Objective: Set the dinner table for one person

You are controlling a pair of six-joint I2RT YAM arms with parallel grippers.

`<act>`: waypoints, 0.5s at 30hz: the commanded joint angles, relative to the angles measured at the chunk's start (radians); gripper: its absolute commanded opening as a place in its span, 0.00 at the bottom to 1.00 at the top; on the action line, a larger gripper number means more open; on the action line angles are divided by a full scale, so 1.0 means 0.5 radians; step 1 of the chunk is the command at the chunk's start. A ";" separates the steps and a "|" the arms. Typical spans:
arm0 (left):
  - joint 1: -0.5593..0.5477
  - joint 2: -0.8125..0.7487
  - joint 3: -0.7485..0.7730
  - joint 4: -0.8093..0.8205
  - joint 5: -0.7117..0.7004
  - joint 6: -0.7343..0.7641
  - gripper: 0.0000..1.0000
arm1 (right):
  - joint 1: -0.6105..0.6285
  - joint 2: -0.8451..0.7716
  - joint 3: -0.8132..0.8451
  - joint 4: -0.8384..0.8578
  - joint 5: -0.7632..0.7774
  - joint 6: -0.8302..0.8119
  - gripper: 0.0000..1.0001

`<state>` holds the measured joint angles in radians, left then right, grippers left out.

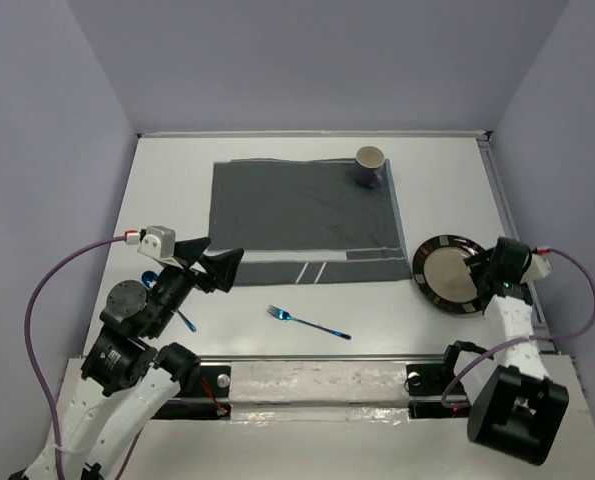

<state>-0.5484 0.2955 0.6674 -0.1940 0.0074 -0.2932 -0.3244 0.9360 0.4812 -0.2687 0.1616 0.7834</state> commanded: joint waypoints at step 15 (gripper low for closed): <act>-0.278 -0.103 0.012 0.004 -0.190 0.006 0.99 | -0.468 0.042 -0.018 -0.444 0.398 0.320 0.90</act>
<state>-0.6716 0.2520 0.6674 -0.2203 -0.0681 -0.2935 -0.5331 0.9272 0.4385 -0.4805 0.3580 0.9047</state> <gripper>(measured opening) 0.989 0.897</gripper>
